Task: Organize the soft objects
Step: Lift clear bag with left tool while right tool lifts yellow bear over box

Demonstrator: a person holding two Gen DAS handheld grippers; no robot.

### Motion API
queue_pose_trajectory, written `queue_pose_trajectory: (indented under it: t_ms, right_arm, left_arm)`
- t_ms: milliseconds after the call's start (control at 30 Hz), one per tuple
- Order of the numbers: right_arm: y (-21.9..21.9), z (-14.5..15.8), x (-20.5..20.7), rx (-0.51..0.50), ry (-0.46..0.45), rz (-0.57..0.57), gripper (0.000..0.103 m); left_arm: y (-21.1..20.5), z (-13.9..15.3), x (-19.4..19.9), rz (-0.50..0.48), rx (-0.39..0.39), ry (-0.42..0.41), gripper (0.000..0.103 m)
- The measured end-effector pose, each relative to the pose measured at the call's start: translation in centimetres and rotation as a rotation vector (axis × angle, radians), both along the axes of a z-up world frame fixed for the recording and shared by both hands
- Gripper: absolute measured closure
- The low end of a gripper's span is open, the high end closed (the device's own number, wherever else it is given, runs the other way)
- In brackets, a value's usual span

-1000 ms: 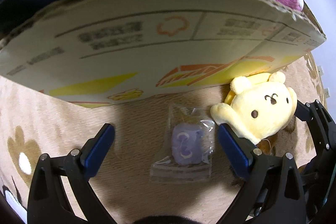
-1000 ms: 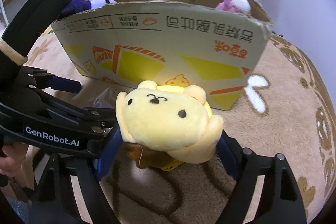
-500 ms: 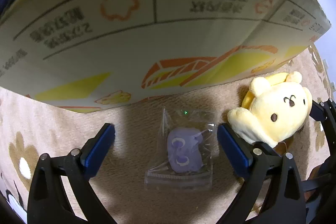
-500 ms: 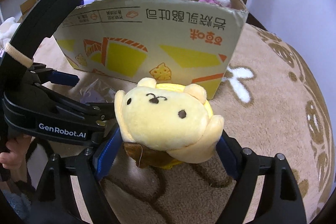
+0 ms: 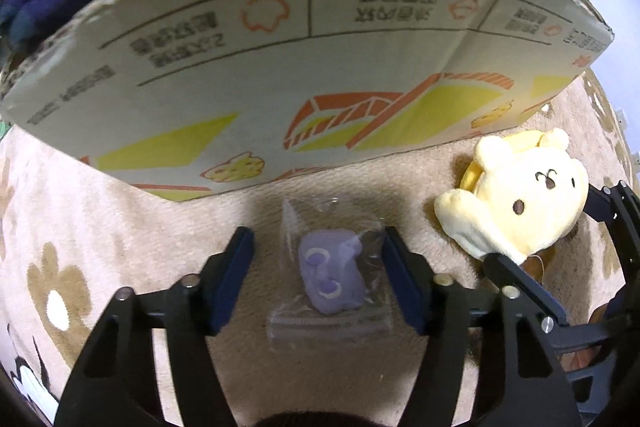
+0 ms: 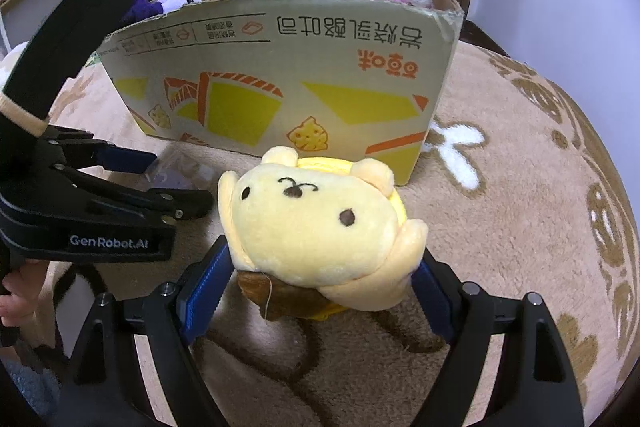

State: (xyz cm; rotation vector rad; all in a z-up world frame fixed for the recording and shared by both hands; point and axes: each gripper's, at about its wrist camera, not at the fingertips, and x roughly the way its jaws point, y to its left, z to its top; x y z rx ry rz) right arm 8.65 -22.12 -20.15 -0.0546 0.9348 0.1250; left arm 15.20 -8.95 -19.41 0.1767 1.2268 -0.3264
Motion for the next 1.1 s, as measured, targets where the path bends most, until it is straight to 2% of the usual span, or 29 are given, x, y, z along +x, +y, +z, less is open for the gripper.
queue_pose_trajectory:
  t_ms: [33,100,400,500,600,833,1000,1100]
  right_arm:
    - [-0.1,0.0,0.0,0.005,-0.003,-0.003,0.015]
    - [-0.2,0.0,-0.1,0.022,-0.008,-0.012,0.015]
    - [-0.9,0.4,-0.1,0.05,-0.029,-0.032,0.017]
    - [-0.9,1.1,-0.6,0.052,-0.045,-0.037,0.018]
    - [-1.0,2.0,-1.2,0.065,-0.068,-0.046,0.018]
    - [-1.5,4.7,-2.5,0.085,-0.144,-0.056,0.018]
    - [-1.6,7.3,-3.5,0.102,-0.217,-0.055,0.018]
    - [-1.6,8.8,-4.0,0.105,-0.263,-0.049,0.018]
  left_arm:
    - [-0.2,0.1,0.0,0.001,0.0,-0.002,0.053]
    - [-0.5,0.2,-0.5,0.001,0.009,-0.011,0.057]
    - [-1.7,0.6,-3.1,-0.002,0.032,-0.046,0.06]
    - [-2.0,1.3,-4.4,0.006,0.056,-0.079,0.06]
    - [-2.1,2.3,-5.7,0.019,0.049,-0.117,0.06]
    - [-1.2,6.4,-9.5,0.065,0.019,-0.274,0.06]
    - [-1.0,10.6,-11.1,0.086,-0.009,-0.412,0.06]
    - [0.9,12.7,-10.1,0.104,-0.023,-0.488,0.06]
